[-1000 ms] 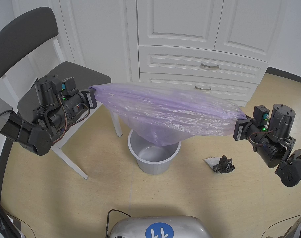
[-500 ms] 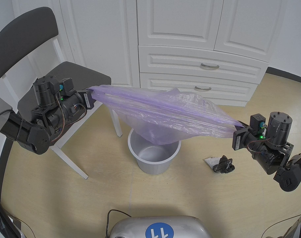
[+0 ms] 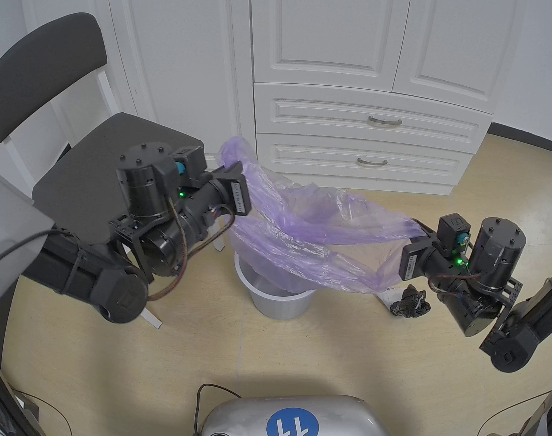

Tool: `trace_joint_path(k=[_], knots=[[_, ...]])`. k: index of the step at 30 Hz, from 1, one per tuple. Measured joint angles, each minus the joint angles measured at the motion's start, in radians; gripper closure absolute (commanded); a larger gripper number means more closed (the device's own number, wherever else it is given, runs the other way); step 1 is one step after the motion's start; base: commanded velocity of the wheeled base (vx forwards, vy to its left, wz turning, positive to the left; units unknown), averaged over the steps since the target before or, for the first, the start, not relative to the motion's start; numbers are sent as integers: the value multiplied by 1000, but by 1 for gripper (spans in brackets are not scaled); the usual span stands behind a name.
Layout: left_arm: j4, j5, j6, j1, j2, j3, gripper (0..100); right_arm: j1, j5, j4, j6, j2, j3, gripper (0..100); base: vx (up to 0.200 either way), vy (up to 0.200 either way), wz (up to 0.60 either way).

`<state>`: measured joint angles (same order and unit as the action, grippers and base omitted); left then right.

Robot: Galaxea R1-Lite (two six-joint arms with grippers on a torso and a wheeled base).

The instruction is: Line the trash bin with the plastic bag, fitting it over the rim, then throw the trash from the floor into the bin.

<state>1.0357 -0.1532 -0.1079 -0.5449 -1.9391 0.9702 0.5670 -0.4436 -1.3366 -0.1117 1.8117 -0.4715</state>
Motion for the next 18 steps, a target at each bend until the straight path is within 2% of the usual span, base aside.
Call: trace_joint_path(k=[3, 8, 18], knots=[[30, -59, 7, -69, -5, 0, 100, 45, -20, -126, 1, 67, -9, 100, 0, 0, 0], [77, -120, 3, -162, -30, 20, 100, 120, -57, -205, 43, 200, -71, 100, 0, 0, 0], [87, -145, -100, -201, -181, 158, 100, 182, -79, -216, 242, 365, -280, 100, 0, 0, 0]])
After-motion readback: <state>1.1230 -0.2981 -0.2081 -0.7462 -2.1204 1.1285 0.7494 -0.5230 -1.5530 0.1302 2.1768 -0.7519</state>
